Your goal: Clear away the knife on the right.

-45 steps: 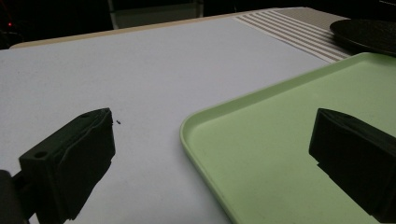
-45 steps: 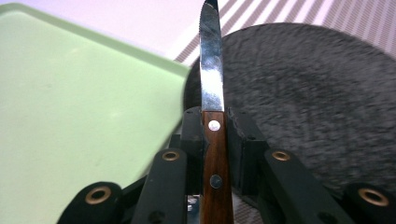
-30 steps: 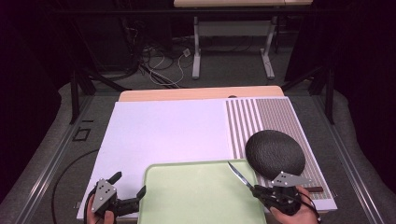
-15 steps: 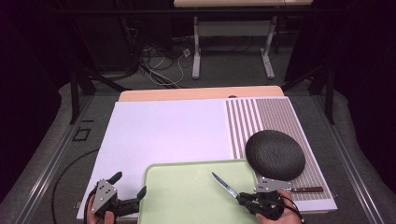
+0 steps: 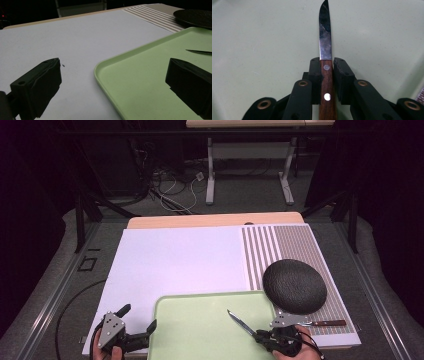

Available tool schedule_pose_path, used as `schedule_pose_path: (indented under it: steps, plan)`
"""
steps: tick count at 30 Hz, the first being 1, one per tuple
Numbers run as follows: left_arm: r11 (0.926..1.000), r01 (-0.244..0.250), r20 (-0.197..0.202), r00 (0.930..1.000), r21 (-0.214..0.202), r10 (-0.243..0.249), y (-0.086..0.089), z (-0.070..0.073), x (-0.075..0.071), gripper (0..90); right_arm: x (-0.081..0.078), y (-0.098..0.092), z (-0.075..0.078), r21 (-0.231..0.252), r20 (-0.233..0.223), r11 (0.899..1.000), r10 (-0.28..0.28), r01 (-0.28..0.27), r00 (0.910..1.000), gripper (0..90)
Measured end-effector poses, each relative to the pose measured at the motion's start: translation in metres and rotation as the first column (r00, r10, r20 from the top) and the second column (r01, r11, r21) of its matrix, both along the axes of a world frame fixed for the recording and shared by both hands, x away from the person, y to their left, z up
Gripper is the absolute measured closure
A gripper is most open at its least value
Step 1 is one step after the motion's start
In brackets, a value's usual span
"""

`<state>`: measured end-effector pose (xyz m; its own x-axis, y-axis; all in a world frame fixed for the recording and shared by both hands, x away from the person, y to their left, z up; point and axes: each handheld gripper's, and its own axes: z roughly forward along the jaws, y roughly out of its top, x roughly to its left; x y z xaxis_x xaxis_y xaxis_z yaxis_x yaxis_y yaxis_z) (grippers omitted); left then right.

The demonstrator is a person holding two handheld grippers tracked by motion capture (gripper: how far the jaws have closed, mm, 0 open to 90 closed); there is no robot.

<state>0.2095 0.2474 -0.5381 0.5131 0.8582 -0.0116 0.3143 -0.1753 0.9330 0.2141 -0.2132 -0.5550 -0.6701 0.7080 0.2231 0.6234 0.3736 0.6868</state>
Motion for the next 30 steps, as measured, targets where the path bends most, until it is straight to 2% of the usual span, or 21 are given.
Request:
schedule_pose_path:
  steps: [3,4,5,6,7,8,10,12,14,17,20,21,23,28,30]
  plan:
    - [1.0000,0.000,0.000,1.0000,0.000,0.000,0.000,0.000,0.000,0.5,0.000,-0.001,0.000,0.003,-0.002,1.000,-0.004,0.004,1.0000,75.3]
    - [1.0000,-0.001,0.000,1.0000,0.000,0.001,0.000,0.000,0.000,0.5,0.000,-0.001,-0.001,0.022,0.014,1.000,-0.016,0.015,0.9998,73.3]
    - [1.0000,-0.001,-0.001,1.0000,0.000,0.001,0.000,0.000,0.000,0.5,0.000,-0.002,0.001,0.008,0.003,1.000,-0.010,0.010,0.9999,71.3]
    - [1.0000,-0.001,-0.001,1.0000,0.001,0.001,0.000,0.000,0.000,0.5,0.001,-0.002,0.001,0.038,0.026,0.999,-0.019,0.018,0.9995,69.7]
    - [1.0000,0.000,-0.001,1.0000,0.001,0.000,0.000,0.000,0.000,0.5,0.001,-0.003,0.002,0.024,0.033,1.000,-0.016,0.015,0.9993,68.3]
    - [1.0000,0.000,-0.002,1.0000,0.002,0.000,0.000,0.000,0.000,0.5,0.001,-0.003,0.003,0.037,0.040,0.999,-0.026,0.024,0.9989,67.1]
    - [1.0000,0.000,-0.003,1.0000,0.004,0.000,0.000,0.000,0.000,0.5,0.002,-0.003,0.004,0.039,0.050,0.999,-0.011,0.009,0.9987,66.0]
    - [1.0000,0.000,-0.002,1.0000,0.004,0.000,0.000,0.000,0.000,0.5,0.001,-0.001,0.004,0.059,0.054,0.998,-0.008,0.005,0.9985,65.9]
    - [1.0000,0.000,-0.002,1.0000,0.003,0.000,0.000,0.000,0.000,0.5,0.001,0.001,0.005,0.058,0.062,0.998,-0.006,0.002,0.9981,66.8]
    - [1.0000,0.000,-0.002,1.0000,0.003,0.000,0.000,0.000,0.000,0.5,0.000,0.005,0.008,0.069,0.089,0.998,0.008,-0.014,0.9960,72.2]
    - [1.0000,0.001,-0.002,1.0000,0.004,-0.001,0.000,0.000,0.000,0.5,0.001,0.009,0.010,0.045,0.099,0.998,0.034,-0.039,0.9945,80.0]
    - [1.0000,0.001,-0.002,1.0000,0.004,-0.001,0.000,0.000,0.000,0.5,0.001,0.009,0.010,0.045,0.099,0.998,0.034,-0.039,0.9945,80.0]
    - [1.0000,0.000,-0.002,1.0000,0.003,0.000,0.000,0.000,0.000,0.5,0.003,0.013,0.009,0.021,0.091,0.998,0.061,-0.063,0.9940,86.6]
    - [1.0000,0.001,-0.003,1.0000,0.005,-0.001,0.000,0.000,0.000,0.5,0.004,0.020,0.003,-0.020,0.065,0.995,0.100,-0.099,0.9929,90.0]
    - [1.0000,0.001,-0.005,1.0000,0.004,-0.001,0.000,0.000,0.000,0.5,0.005,0.021,0.001,-0.036,0.067,0.994,0.106,-0.103,0.9921,90.0]
